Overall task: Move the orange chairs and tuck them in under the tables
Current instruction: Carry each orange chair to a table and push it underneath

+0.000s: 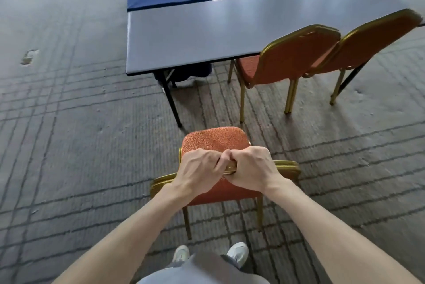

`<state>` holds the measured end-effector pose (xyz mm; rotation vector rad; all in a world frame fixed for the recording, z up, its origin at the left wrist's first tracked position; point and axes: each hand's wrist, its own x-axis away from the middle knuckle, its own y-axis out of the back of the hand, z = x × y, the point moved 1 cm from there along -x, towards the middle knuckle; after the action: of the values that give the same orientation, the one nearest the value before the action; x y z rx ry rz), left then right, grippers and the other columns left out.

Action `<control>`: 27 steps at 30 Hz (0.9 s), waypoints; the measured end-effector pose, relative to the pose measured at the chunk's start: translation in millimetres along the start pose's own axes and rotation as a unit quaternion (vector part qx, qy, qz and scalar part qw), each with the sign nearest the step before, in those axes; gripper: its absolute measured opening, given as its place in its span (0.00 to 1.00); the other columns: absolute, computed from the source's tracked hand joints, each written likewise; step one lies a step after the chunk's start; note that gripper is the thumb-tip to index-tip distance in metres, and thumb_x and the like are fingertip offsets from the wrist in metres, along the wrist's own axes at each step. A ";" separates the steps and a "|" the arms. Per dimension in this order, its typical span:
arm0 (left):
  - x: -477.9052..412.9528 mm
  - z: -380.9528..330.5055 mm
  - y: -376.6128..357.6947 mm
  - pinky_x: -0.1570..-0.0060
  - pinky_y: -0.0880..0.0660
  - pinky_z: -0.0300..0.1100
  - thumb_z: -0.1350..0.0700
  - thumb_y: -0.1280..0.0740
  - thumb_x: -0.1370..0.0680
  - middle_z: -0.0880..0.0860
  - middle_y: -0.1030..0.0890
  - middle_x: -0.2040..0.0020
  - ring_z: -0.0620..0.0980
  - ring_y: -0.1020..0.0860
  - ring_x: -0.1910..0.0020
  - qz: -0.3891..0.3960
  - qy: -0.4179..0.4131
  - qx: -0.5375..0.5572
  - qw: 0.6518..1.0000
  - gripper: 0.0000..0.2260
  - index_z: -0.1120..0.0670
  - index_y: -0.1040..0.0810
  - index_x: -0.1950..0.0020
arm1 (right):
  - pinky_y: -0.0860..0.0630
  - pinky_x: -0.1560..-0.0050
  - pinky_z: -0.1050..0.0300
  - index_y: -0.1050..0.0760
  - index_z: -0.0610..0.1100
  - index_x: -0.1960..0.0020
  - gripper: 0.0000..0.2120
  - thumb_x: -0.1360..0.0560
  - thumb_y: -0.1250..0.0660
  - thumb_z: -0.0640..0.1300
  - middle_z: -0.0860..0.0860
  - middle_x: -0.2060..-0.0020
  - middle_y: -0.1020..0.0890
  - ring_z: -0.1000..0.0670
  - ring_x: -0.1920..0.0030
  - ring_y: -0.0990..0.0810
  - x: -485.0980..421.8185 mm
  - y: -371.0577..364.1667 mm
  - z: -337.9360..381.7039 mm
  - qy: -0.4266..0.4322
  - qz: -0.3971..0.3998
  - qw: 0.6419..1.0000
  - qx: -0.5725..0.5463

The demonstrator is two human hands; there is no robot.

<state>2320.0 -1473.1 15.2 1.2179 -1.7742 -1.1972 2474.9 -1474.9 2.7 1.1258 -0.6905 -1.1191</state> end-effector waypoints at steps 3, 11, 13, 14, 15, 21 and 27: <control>-17.1 -10.6 0.7 0.62 0.35 0.45 0.45 0.49 0.16 0.47 0.23 0.67 0.48 0.25 0.67 -0.026 0.020 0.024 0.999 0.21 0.50 0.30 0.66 | 0.24 0.64 0.55 0.21 0.50 0.64 0.14 0.32 0.37 0.59 0.51 0.70 0.17 0.45 0.66 0.18 -11.5 4.8 -17.4 -0.017 -0.001 1.000 0.009; -57.9 5.8 6.6 0.69 0.37 0.43 0.44 0.46 0.19 0.47 0.30 0.76 0.45 0.29 0.75 -0.078 0.039 0.085 0.993 0.23 0.50 0.35 0.73 | 0.22 0.62 0.54 0.20 0.51 0.60 0.10 0.29 0.35 0.55 0.52 0.68 0.18 0.48 0.67 0.19 -55.9 17.3 -29.7 0.026 0.014 0.999 -0.027; -68.3 6.8 7.2 0.69 0.37 0.42 0.45 0.45 0.20 0.48 0.31 0.76 0.46 0.30 0.75 -0.081 0.031 0.075 0.993 0.22 0.49 0.37 0.74 | 0.21 0.60 0.54 0.18 0.52 0.55 0.11 0.30 0.35 0.55 0.53 0.66 0.17 0.49 0.65 0.19 -63.2 21.3 -36.3 0.042 0.013 0.999 -0.029; -74.3 5.9 7.0 0.70 0.37 0.41 0.45 0.45 0.21 0.48 0.31 0.77 0.46 0.30 0.76 -0.082 0.026 0.071 0.994 0.21 0.49 0.37 0.74 | 0.21 0.60 0.54 0.17 0.53 0.53 0.11 0.30 0.34 0.55 0.53 0.66 0.16 0.49 0.65 0.18 -66.9 23.3 -40.9 0.051 0.004 0.998 -0.034; -77.5 6.7 8.0 0.71 0.38 0.41 0.45 0.45 0.22 0.48 0.31 0.77 0.46 0.30 0.76 -0.083 0.023 0.067 0.994 0.21 0.48 0.37 0.74 | 0.21 0.61 0.53 0.17 0.54 0.52 0.11 0.30 0.34 0.54 0.53 0.65 0.16 0.49 0.65 0.18 -69.3 24.9 -42.1 0.057 -0.005 0.997 -0.043; -117.7 24.1 21.0 0.71 0.39 0.40 0.44 0.45 0.20 0.48 0.30 0.78 0.46 0.30 0.76 -0.085 0.027 0.081 0.993 0.22 0.49 0.32 0.73 | 0.21 0.59 0.53 0.17 0.51 0.52 0.12 0.29 0.35 0.54 0.51 0.64 0.15 0.46 0.64 0.17 -112.9 28.4 -51.4 0.066 -0.013 0.997 -0.036; -195.0 49.7 42.3 0.70 0.37 0.43 0.40 0.46 0.17 0.51 0.30 0.78 0.47 0.31 0.77 -0.061 0.062 0.092 0.992 0.30 0.56 0.33 0.73 | 0.21 0.64 0.53 0.20 0.47 0.59 0.15 0.28 0.36 0.57 0.51 0.70 0.18 0.46 0.70 0.20 -186.8 39.2 -70.1 0.036 -0.016 0.998 -0.051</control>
<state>2329.3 -1268.4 32.0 1.4936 -1.7693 -1.0183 2488.2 -1274.5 34.4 1.0872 -0.5562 -1.1227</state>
